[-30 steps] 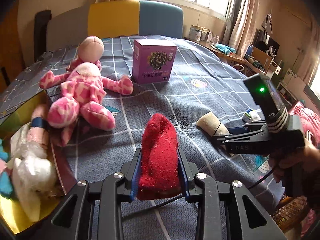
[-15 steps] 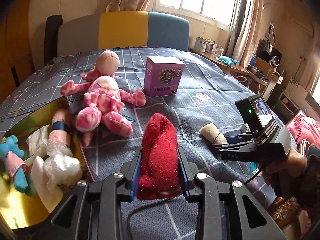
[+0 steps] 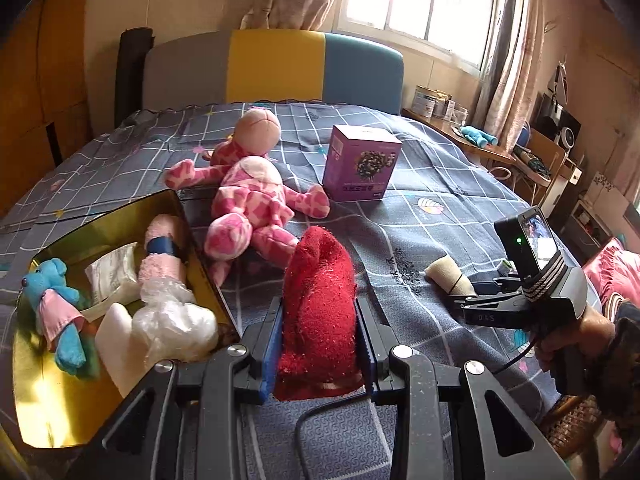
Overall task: Organize soft objects
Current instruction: 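Carry the red sock into the gold tray with the left tool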
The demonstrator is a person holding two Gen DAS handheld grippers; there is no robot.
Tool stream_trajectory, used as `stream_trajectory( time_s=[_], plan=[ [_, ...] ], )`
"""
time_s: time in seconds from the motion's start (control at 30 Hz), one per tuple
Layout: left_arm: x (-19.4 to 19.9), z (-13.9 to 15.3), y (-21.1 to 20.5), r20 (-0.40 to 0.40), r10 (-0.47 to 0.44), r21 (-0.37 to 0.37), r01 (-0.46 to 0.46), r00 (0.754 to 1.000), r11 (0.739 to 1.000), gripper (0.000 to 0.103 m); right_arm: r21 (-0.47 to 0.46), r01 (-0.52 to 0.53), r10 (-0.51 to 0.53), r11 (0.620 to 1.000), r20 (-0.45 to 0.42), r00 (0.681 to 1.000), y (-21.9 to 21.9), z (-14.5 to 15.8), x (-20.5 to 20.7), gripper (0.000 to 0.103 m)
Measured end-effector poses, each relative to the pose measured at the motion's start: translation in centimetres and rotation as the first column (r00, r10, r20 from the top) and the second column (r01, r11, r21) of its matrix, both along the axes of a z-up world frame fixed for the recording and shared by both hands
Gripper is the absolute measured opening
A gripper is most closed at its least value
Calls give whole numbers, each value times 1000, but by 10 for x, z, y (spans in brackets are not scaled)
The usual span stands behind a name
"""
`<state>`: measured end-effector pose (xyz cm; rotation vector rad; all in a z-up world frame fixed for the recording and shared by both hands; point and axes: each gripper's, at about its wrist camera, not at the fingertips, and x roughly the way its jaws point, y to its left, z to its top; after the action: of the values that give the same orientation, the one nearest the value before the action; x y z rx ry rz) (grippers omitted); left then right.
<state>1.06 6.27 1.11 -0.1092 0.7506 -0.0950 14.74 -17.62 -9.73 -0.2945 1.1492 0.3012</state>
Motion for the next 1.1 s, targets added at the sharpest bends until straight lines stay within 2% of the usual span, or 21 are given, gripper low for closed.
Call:
stream_trajectory(
  time_s=[0.3,0.47,0.6,0.73,0.87,0.93,1.1],
  plan=[
    [-11,3,35,-6,68,-23,-68,998,997,34,-4,-2,2,1000,4,1000,0,1,0,43],
    [-24,8,86,-10,182,-64,-182,983,981,34,-11,-5,5,1000,8,1000,2,1,-1,43],
    [-43,6,145,-41,319,-107,-321,947,941,34,-18,-9,9,1000,12,1000,3,2,-2,42],
    [-67,-8,203,-98,459,-153,-469,883,870,34,-21,-11,11,1000,13,1000,3,2,-2,42],
    [-81,-25,235,-153,528,-197,-550,835,812,34,-22,-10,11,1000,13,1000,4,3,-3,42],
    [-80,-33,240,-169,534,-212,-560,828,801,34,-22,-9,10,1000,14,1000,4,3,-3,42],
    [-66,-53,235,-217,505,-182,-543,835,820,37,-19,-4,4,1000,13,1000,3,4,-3,42]
  ],
)
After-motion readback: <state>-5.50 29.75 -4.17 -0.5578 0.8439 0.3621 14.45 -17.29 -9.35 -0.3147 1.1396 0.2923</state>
